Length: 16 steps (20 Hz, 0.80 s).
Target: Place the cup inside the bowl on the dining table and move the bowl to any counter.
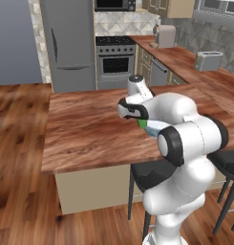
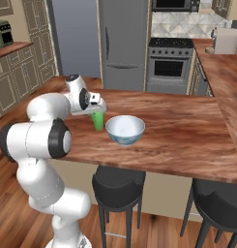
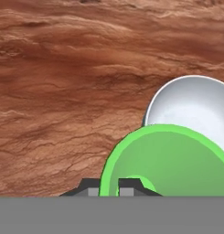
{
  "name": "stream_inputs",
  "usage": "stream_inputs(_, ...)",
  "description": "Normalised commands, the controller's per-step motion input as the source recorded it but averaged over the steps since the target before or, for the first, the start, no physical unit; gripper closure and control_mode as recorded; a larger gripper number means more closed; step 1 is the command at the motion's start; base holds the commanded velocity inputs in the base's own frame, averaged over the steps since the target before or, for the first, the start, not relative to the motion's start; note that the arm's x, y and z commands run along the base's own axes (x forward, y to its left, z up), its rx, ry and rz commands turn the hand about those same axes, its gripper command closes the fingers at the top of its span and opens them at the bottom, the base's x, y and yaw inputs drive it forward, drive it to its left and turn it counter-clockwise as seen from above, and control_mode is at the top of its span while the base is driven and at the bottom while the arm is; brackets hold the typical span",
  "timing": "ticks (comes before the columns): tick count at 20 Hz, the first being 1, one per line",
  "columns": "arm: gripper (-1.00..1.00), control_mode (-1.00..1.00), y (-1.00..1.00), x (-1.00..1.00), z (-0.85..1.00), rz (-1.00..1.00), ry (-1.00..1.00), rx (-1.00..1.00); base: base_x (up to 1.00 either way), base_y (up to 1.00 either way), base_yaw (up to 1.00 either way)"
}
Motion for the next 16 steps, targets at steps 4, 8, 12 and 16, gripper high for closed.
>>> stream_inputs(4,1.0,-1.0,-0.22,0.31,0.08,0.0,0.0,0.0,0.0,0.0,0.0)
stream_inputs(8,1.0,-1.0,-0.42,0.26,0.0,0.0,0.0,0.01,0.0,0.0,0.0)
stream_inputs(12,1.0,-1.0,-0.48,0.18,0.0,0.0,0.0,0.0,0.0,0.0,0.0)
stream_inputs(16,1.0,-1.0,-0.44,0.12,0.0,0.0,0.0,0.0,0.0,0.0,0.0)
